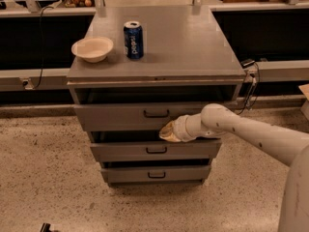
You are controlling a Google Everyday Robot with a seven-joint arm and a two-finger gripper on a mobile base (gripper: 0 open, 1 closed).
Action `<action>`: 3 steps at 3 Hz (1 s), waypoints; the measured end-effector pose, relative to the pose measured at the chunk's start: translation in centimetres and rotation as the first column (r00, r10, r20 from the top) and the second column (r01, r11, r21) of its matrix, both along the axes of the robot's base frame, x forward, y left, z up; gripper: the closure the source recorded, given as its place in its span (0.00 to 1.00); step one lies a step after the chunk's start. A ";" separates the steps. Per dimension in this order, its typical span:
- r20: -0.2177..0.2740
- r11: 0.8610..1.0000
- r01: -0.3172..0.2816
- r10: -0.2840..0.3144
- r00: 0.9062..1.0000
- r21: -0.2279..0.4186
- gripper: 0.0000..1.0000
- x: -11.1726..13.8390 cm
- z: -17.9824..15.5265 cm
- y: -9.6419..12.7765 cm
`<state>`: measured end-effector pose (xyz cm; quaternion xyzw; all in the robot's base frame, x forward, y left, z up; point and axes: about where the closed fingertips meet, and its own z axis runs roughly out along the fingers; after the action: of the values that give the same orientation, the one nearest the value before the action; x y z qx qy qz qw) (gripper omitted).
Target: Close top drawer
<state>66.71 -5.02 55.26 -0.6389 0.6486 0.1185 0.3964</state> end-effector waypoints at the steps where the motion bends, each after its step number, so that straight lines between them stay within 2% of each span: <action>1: 0.003 1.000 -0.004 0.004 1.000 0.002 1.00 -0.1 -0.1 -0.2; 2: 0.003 1.000 -0.004 0.004 1.000 0.002 1.00 -0.3 -0.1 -0.1; 3: 0.030 0.998 -0.057 0.056 0.998 0.033 1.00 -1.7 2.0 0.6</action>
Offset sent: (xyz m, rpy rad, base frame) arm 0.0239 -0.0022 0.0153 0.0329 -0.0487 0.0517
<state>65.03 -4.38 57.29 -0.6520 0.6222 0.1314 0.4129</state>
